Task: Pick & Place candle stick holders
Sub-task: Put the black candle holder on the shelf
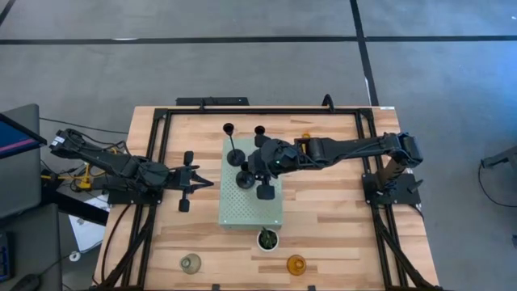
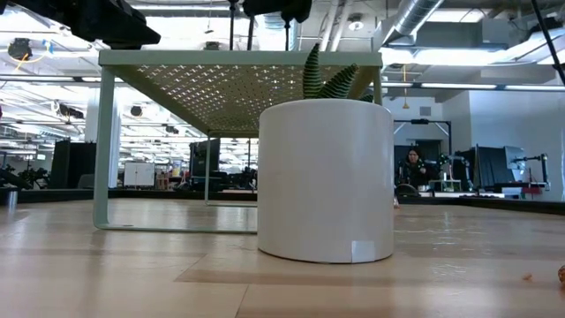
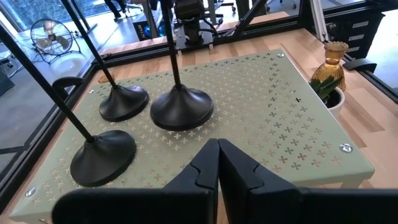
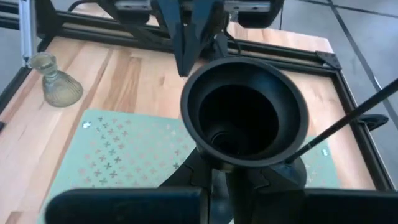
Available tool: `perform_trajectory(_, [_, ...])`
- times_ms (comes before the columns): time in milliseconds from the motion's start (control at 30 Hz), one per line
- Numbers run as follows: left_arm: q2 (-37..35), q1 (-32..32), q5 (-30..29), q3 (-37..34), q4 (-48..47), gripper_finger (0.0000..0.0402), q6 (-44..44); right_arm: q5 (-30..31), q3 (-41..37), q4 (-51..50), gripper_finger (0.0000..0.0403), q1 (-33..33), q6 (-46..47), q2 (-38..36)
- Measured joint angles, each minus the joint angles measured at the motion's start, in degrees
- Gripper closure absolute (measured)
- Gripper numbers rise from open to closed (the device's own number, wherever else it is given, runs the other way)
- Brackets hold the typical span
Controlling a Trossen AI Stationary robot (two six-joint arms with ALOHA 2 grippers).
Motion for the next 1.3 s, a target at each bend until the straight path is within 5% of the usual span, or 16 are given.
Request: perform_trajectory(1300, [0.00,-0.01,0.00,0.00,0.00,0.0394,0.00,-3.60,0.00,-1.82,0.0358,-0.70,1.49,0.00])
